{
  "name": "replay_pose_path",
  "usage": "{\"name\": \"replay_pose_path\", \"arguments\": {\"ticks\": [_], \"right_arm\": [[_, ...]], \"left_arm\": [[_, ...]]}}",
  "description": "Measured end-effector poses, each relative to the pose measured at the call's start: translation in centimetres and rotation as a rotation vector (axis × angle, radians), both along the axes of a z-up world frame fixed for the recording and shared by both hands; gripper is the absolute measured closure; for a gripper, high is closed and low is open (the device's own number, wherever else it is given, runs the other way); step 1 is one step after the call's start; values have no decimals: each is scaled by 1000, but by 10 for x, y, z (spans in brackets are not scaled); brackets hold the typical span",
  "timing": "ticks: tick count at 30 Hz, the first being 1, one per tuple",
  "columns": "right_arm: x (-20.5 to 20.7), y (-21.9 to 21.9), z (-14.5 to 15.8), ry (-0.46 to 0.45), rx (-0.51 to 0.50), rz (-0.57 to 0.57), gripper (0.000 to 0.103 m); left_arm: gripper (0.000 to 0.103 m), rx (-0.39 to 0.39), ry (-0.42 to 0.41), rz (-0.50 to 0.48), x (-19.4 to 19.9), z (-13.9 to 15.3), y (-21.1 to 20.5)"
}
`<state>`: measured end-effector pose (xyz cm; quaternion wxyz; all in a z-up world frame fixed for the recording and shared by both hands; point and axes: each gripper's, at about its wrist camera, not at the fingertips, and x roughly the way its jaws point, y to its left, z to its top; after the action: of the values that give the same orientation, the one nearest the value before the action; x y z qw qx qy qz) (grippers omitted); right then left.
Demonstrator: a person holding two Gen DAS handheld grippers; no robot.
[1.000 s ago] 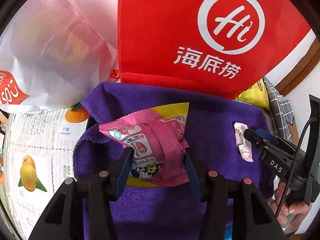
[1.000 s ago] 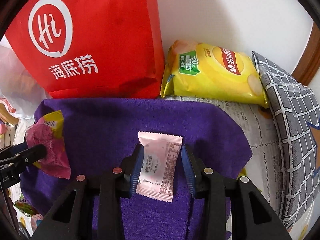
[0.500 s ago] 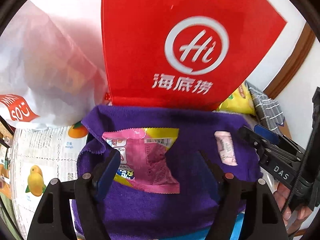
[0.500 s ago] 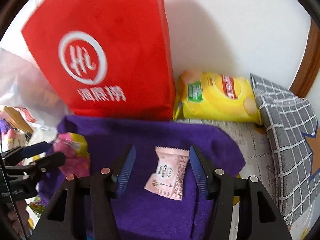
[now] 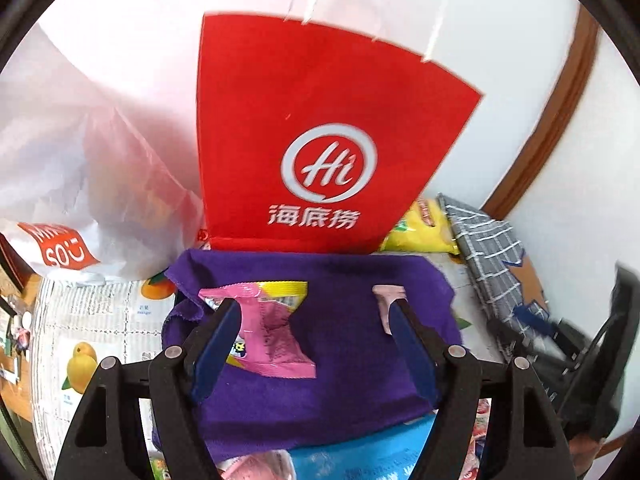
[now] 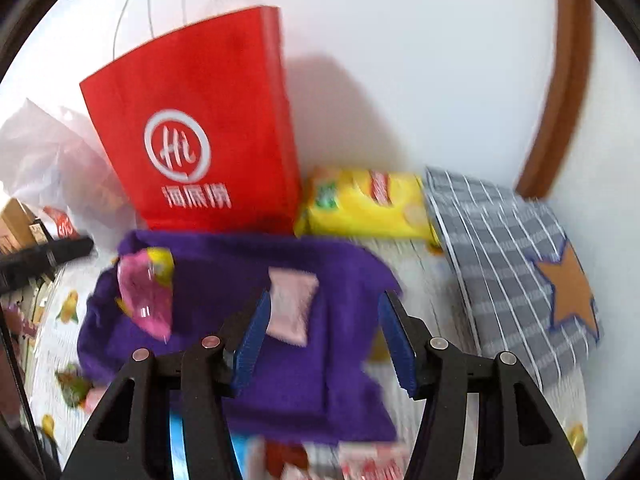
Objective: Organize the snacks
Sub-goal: 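Grasp the red lychee candy packet with the right tool while the left tool approaches the green packet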
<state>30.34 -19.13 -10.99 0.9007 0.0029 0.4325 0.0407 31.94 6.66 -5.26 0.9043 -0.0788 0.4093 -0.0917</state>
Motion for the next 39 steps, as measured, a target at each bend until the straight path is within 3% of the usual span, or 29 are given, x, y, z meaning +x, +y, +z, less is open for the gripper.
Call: {"name": "replay_pose_path", "arguments": {"ticks": [5,12,18,28,33,39], "right_arm": [[-39,-34,-17,55,-24,-37,47],[-79,-67,-42,110,-1,-83,47],[-85,-63,-63,138,47,-27,46],[-71,-50,-103,220,75,57,44],[-68,-50,-112,202,93,44,44],[-75,-50,-109,159,52,53,54]], "left_arm": [[29,31,-62,-19,-25,23,-11],[28,23,-52,-26,-52,30,-25],[28,47,-19,24,-83,14,-21],[28,75,71,173,-119,-17,24],[28,87,103,257,-135,-30,49],[28,72,154,303,-147,-55,66]]}}
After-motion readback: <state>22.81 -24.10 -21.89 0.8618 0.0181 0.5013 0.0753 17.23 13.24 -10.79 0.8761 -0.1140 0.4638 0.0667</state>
